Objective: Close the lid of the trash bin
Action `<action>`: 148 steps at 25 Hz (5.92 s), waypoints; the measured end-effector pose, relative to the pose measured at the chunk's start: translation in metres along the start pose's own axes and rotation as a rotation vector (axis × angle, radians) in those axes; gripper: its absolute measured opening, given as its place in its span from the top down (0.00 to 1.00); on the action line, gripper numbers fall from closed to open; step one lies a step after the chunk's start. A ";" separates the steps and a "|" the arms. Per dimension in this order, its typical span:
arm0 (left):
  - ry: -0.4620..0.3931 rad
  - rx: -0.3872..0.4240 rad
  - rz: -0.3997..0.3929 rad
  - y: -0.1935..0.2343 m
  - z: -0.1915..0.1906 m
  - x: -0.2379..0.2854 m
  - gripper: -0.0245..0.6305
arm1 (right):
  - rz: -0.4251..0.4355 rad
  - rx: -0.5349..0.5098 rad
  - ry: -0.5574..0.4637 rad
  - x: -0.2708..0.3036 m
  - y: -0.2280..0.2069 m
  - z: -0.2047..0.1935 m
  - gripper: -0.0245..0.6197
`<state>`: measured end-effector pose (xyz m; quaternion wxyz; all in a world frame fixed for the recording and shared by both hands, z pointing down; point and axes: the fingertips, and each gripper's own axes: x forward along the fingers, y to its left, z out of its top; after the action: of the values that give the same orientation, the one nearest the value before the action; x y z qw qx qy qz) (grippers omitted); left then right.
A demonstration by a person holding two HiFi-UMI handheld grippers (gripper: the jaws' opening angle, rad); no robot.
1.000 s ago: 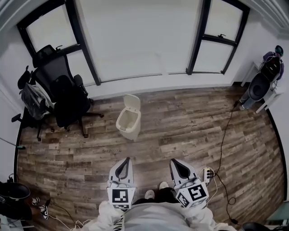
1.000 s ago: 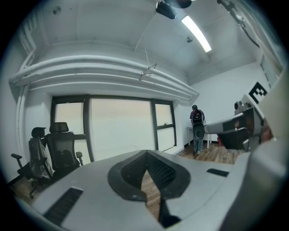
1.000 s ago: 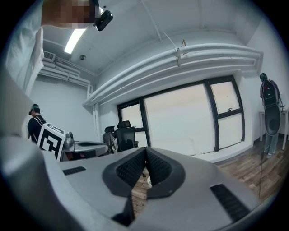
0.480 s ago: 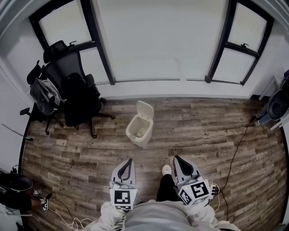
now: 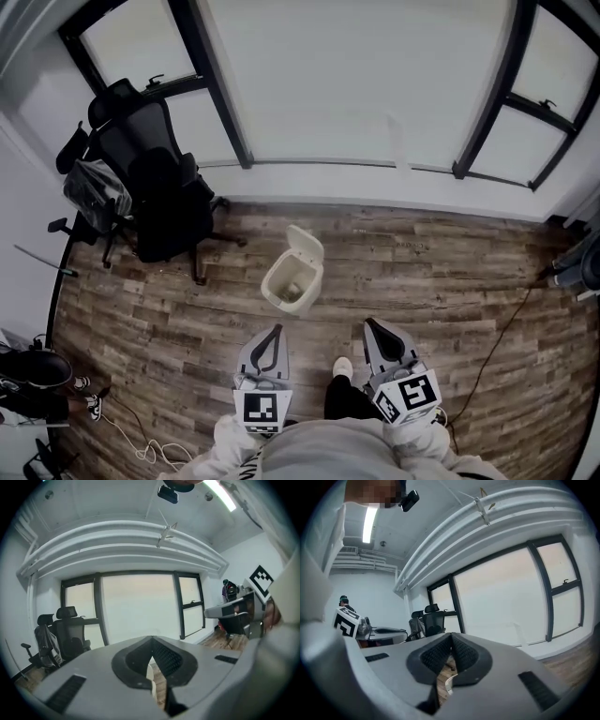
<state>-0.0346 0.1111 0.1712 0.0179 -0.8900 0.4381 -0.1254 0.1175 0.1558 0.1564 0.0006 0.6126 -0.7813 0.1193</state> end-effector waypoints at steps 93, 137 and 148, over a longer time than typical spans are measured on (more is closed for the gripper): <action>0.310 -0.193 0.143 0.162 -0.414 0.311 0.95 | 0.151 0.026 0.383 0.469 -0.149 -0.381 0.93; 0.588 -0.261 0.093 0.134 -0.547 0.318 0.95 | 0.258 0.108 0.622 0.433 -0.043 -0.521 0.93; 0.678 -0.312 0.118 0.133 -0.603 0.314 0.95 | 0.226 0.137 0.622 0.435 -0.057 -0.531 0.93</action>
<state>-0.0985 -0.1702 0.8006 -0.2568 -0.7631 0.4834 -0.3435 -0.0137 -0.1738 0.7471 0.1847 0.4552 -0.7968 0.3520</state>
